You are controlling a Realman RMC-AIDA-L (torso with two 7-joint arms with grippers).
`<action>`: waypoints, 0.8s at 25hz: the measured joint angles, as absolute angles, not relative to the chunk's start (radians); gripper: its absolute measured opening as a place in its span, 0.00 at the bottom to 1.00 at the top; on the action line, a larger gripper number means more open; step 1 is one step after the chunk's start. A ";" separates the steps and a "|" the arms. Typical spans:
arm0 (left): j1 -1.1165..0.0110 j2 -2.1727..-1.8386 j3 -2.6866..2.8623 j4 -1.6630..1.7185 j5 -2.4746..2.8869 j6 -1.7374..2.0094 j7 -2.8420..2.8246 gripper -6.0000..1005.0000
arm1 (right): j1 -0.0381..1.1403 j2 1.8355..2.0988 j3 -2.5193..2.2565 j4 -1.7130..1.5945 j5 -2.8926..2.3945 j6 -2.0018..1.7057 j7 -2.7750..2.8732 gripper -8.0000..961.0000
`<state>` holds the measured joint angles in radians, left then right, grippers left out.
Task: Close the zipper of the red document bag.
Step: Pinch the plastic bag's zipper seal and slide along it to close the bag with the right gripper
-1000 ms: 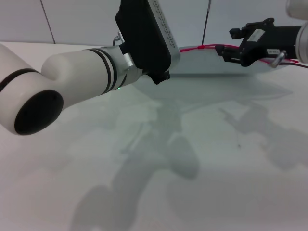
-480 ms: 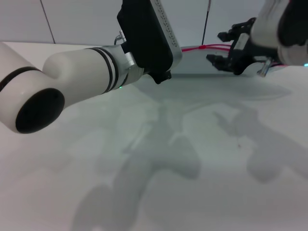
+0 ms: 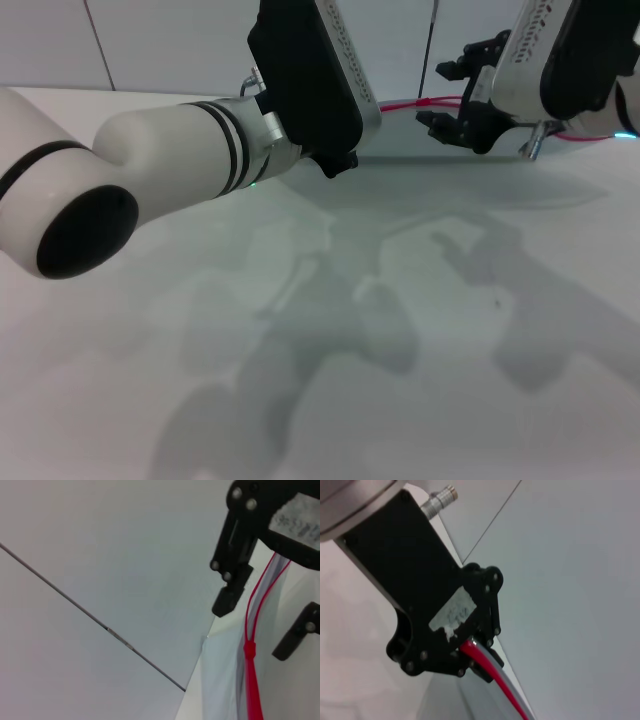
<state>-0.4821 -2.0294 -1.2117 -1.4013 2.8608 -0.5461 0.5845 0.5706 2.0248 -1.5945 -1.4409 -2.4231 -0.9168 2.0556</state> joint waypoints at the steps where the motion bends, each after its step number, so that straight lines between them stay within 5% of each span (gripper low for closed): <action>1: -0.482 -2.029 -1.212 -1.401 2.861 -0.546 0.584 0.06 | 0.571 2.025 -1.595 -1.444 -2.424 -0.917 2.055 0.54; 20: -0.482 -2.031 -1.210 -1.411 2.859 -0.548 0.584 0.06 | 0.584 2.030 -1.686 -1.409 -2.497 -0.836 2.061 0.47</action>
